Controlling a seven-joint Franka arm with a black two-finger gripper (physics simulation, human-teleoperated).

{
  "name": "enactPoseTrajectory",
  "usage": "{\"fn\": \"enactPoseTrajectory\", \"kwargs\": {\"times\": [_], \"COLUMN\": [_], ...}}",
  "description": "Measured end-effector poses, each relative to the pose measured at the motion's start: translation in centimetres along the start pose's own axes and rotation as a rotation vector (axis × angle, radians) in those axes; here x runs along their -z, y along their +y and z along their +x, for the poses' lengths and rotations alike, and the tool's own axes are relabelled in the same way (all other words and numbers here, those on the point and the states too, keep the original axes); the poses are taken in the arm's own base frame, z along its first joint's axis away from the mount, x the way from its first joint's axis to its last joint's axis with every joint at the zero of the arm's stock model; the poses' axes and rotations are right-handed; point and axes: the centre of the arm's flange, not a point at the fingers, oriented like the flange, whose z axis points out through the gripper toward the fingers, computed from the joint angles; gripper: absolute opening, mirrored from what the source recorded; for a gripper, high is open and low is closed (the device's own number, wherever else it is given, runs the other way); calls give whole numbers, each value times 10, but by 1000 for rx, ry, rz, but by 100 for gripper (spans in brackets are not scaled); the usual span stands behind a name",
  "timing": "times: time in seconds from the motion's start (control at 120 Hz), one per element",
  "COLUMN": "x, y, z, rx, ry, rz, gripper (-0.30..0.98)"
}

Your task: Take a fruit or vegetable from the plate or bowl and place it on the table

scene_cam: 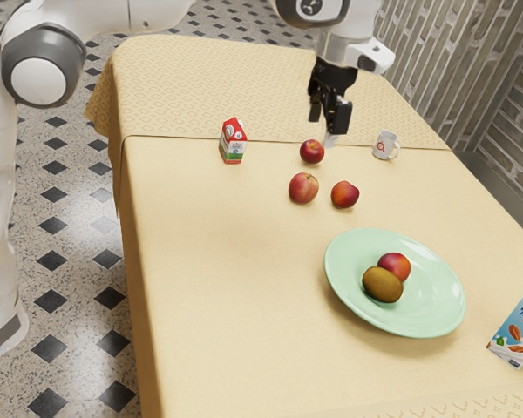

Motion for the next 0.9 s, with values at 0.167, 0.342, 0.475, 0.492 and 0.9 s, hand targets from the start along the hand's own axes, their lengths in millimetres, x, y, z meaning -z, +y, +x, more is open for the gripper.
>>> {"fn": "enactPoseTrajectory", "kwargs": {"times": [0.167,0.342,0.475,0.492,0.9], "x": [-1,4,18,15,-103], "y": [-1,-2,12,15,30], "z": [-1,-1,4,6,93], "rx": [4,6,-19,-24,-44], "ry": [-17,-9,45,46,113], "rz": [0,-3,-9,-9,-20], "gripper": [69,69,69,69,69]}}
